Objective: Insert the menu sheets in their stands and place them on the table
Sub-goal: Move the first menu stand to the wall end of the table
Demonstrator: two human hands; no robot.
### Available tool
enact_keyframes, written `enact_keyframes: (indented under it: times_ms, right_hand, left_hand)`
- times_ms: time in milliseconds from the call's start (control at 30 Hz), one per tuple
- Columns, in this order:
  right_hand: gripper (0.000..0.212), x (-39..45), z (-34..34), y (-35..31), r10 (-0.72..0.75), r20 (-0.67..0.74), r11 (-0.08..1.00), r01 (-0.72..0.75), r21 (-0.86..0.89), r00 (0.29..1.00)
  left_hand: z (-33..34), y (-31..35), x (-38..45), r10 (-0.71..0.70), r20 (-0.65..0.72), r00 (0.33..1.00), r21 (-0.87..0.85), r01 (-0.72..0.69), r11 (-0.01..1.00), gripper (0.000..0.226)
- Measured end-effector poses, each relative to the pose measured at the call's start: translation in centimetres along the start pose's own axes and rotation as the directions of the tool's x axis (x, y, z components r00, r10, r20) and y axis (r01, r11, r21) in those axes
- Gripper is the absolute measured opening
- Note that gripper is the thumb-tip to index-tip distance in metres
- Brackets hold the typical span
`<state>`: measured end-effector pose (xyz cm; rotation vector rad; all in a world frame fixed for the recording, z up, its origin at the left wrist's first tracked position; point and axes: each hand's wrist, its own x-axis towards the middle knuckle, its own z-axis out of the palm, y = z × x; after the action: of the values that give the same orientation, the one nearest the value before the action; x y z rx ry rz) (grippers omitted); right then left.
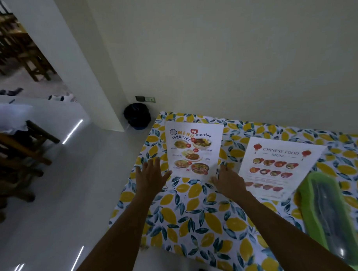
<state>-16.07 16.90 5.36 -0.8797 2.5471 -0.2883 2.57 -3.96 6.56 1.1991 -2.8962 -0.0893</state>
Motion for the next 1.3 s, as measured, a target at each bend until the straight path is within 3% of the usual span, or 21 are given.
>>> enact_keyframes:
  times_ms: [200, 333, 567, 700, 900, 1167, 1300]
  right_hand:
    - [0.071, 2.4, 1.5, -0.1, 0.066, -0.038, 0.998, -0.065, 0.027, 0.997]
    - [0.054, 4.0, 2.3, 0.3, 0.117, -0.07, 0.989, -0.11, 0.095, 0.991]
    - [0.041, 7.2, 2.8, -0.8, 0.169, -0.068, 0.977, -0.159, 0.143, 0.983]
    - [0.047, 9.5, 2.0, -2.6, 0.115, -0.087, 0.977, -0.097, 0.187, 0.99]
    - [0.044, 15.6, -0.5, -5.5, 0.128, -0.11, 0.982, -0.111, 0.151, 0.986]
    - [0.045, 25.0, -5.6, -8.9, 0.055, -0.196, 0.995, -0.036, 0.098, 0.979]
    - [0.029, 29.2, -6.7, -10.3, 0.033, -0.226, 0.994, -0.008, 0.107, 0.974]
  left_hand:
    - [2.1, 0.6, 3.4, 0.02, 0.139, 0.99, -0.013, -0.018, 1.0, 0.073]
    - [3.3, 0.9, 6.1, 0.068, 0.168, 0.983, -0.056, -0.059, 0.997, 0.06]
    - [3.4, -0.5, 11.3, 0.259, 0.124, 0.958, -0.05, -0.254, 0.966, 0.041]
    - [2.5, -2.1, 15.2, 0.298, 0.112, 0.948, -0.005, -0.299, 0.954, 0.041]
    - [0.6, -4.2, 22.0, 0.315, 0.051, 0.948, -0.04, -0.313, 0.949, 0.038]
    - [-1.2, -5.2, 32.4, 0.228, 0.014, 0.974, -0.161, -0.222, 0.962, 0.043]
    - [-0.5, -5.9, 37.8, 0.228, 0.011, 0.974, -0.234, -0.219, 0.947, 0.046]
